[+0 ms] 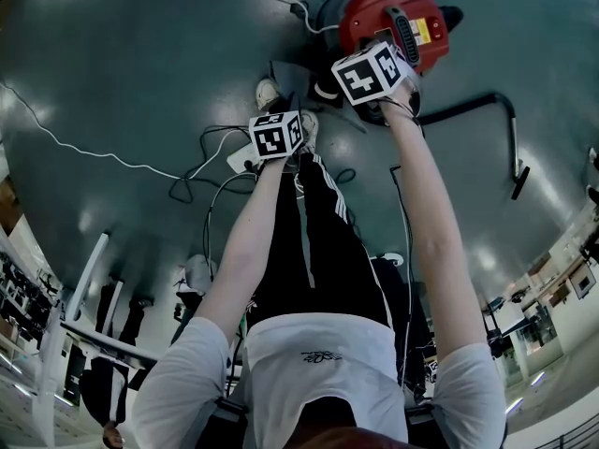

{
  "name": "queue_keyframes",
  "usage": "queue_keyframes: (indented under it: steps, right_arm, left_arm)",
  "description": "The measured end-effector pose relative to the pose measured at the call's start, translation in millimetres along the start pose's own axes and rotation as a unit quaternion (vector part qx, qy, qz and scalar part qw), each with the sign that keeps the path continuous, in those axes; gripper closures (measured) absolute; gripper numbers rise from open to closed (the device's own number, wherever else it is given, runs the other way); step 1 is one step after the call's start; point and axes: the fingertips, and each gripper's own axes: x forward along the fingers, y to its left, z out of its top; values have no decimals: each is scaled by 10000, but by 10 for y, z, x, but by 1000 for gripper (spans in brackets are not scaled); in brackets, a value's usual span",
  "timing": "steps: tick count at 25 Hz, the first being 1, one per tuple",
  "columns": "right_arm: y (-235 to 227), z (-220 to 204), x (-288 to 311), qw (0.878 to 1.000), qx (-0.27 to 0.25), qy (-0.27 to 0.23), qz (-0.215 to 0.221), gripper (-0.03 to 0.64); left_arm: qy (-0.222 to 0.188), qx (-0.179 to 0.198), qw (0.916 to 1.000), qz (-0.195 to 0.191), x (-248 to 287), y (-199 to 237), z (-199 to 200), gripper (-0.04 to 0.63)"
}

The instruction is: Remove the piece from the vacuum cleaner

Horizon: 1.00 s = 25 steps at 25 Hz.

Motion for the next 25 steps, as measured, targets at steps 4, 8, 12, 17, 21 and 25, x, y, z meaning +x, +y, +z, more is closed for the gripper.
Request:
queue_keyframes:
  steps: [4,8,12,17,21,25]
  right_arm:
    - [-6,-23,10,9999,-49,-56,-88,609]
    - [-23,-7,4,9997,-22,-145,-212,609]
    - [-26,36,16,9994,-2,-208,-268,609]
    - [37,26,-169,9991,415,12,-78,608]
    - [173,434,-1034,9871,1399,-750,211,608]
    - [4,919,-2295,9633,1829,-1930,360,607]
  left_arm:
    - [90,274,9991,310,-173,169,-175,580]
    - [-247,694,9972,152,-294,67,-66,580]
    - [-536,720,9957,238,-350,45,231,580]
    - [-1000,707,9918,352,-900,-65,908,580]
    - [-1433,773,9858,407,-1605,-323,1521,580]
    - [-1973,793,9765,362,-2515,-780,2106,580]
